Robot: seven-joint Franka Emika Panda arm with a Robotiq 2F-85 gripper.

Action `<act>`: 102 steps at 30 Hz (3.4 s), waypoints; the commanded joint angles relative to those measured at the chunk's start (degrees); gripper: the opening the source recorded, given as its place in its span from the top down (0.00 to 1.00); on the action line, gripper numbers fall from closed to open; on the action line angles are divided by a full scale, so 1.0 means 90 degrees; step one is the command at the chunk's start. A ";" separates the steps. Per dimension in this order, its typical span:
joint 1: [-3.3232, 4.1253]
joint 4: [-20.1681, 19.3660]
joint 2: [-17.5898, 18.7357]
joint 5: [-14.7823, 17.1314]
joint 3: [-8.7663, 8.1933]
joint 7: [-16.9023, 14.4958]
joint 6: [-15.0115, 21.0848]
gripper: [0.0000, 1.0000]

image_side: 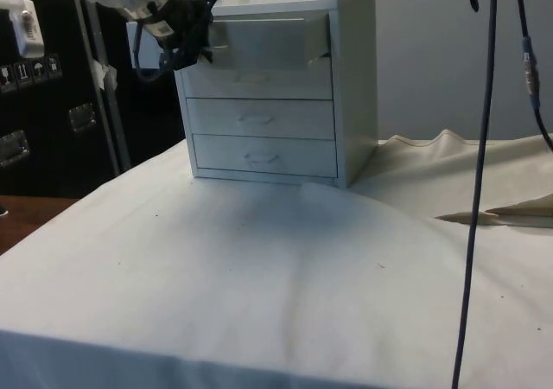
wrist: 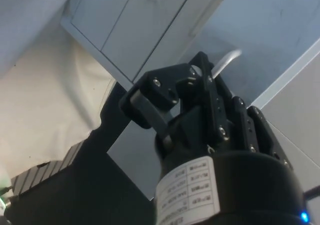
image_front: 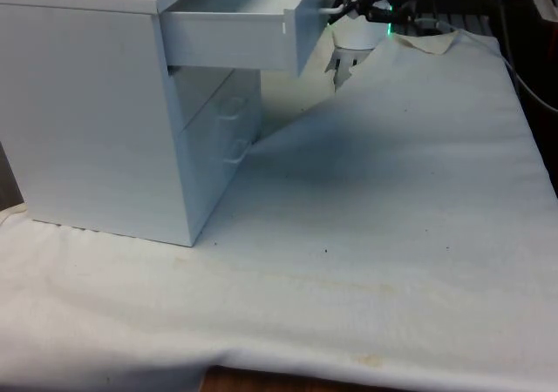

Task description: Open the drawer, then close it.

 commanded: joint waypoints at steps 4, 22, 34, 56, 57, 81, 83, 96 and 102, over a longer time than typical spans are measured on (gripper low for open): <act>0.0051 0.0153 0.0102 0.0013 0.0076 0.0051 -0.0236 1.00; 0.0076 0.0630 0.0726 0.0083 0.0357 0.0363 -0.0560 1.00; 0.0070 0.0707 0.0872 -0.0013 0.0433 0.0490 -0.0656 1.00; 0.0070 0.1012 0.1108 -0.0038 0.0675 0.0719 -0.1057 0.30; 0.0076 0.1012 0.1108 -0.0038 0.0675 0.0719 -0.1057 0.25; 0.0083 0.1343 0.1343 0.0095 0.0879 0.1133 -0.1241 0.00; 0.0083 0.1362 0.1362 0.0121 0.0891 0.1152 -0.1241 0.00; 0.0076 0.1681 0.1668 0.0427 0.0968 0.1318 -0.1248 0.00; 0.0102 0.1738 0.1751 0.0509 0.0974 0.1413 -0.1210 0.00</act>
